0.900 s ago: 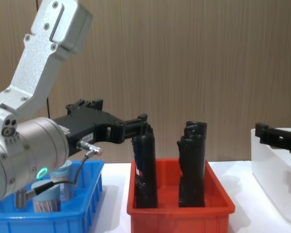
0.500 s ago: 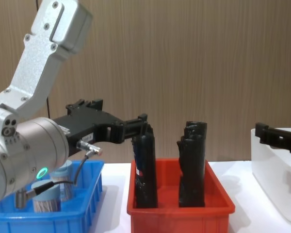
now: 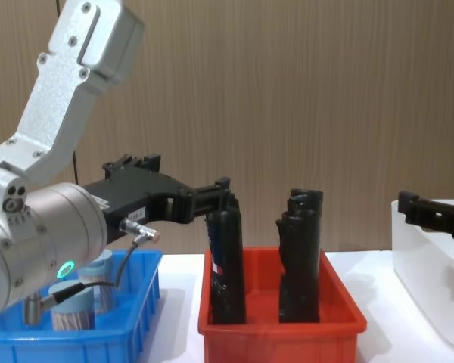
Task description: Pick the cotton swabs from the blue box and place them into the white box.
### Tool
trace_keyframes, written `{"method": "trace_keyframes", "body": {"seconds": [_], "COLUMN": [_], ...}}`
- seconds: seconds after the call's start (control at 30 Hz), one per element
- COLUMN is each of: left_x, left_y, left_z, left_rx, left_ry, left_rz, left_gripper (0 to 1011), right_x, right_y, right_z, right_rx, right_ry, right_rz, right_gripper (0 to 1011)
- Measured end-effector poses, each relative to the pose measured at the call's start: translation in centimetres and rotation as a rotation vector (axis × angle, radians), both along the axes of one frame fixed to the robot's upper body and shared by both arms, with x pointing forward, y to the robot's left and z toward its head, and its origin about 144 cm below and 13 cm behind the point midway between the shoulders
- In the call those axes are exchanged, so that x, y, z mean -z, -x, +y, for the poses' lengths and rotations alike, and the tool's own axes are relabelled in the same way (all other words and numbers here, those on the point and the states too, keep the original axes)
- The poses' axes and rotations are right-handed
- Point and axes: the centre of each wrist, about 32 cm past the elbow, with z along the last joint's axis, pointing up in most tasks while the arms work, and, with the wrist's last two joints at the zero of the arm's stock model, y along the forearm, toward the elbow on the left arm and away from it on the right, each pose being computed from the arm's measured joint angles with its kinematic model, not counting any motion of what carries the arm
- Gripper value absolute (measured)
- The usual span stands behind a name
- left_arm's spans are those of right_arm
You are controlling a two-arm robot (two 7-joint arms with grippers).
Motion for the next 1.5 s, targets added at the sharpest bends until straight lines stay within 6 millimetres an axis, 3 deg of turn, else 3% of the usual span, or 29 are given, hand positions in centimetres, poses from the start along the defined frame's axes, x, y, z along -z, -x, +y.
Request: {"method": "trace_keyframes", "body": {"seconds": [1.5], "left_x": [-0.10], "left_y": [-0.16], "left_z": [0.75], "left_rx": [-0.025], "left_ry": [0.012], "left_rz": [0.047], "left_gripper": [1004], "right_x": [0.00], "right_y": [0.00], "right_z": [0.00], "right_rx": [0.000], "right_ry": [0.000], "right_rz": [0.000], "right_gripper": [1001]}}
